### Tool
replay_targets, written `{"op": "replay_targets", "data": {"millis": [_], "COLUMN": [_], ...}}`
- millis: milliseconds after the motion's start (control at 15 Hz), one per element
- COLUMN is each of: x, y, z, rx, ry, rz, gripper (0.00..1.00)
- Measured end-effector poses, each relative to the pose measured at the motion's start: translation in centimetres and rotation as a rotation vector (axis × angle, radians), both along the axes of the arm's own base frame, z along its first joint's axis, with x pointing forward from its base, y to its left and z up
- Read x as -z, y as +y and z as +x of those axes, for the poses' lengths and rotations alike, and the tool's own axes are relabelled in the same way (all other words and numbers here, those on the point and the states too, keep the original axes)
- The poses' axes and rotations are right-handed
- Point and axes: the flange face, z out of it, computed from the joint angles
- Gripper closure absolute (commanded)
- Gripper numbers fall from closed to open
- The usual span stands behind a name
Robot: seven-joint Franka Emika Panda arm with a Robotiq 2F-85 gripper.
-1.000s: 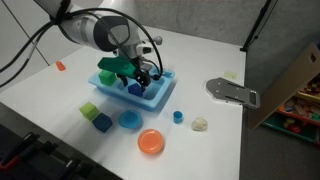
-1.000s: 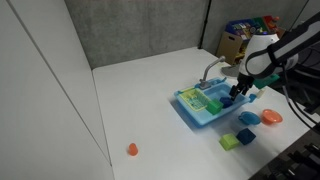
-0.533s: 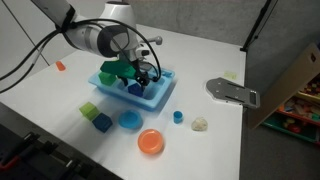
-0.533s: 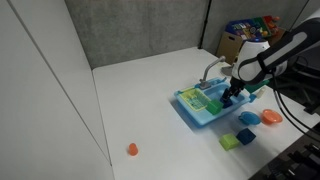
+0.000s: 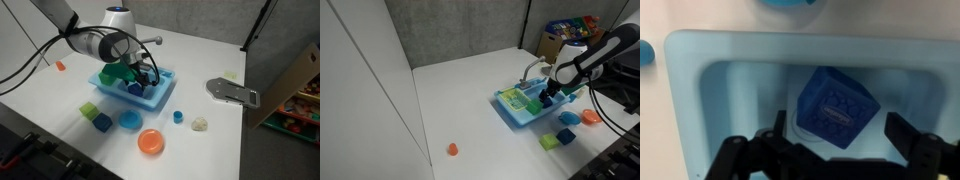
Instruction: Pick up the blue block from the sink and put it on the table
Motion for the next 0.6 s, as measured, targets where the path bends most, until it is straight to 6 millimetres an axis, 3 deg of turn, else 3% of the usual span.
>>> {"op": "replay_targets", "data": {"millis": [600], "x": [-0.2], "y": [-1.0], "z": [0.1], "rx": [0.14], "ry": [-0.017], "rz": [-0.005], "gripper": [0.0]}}
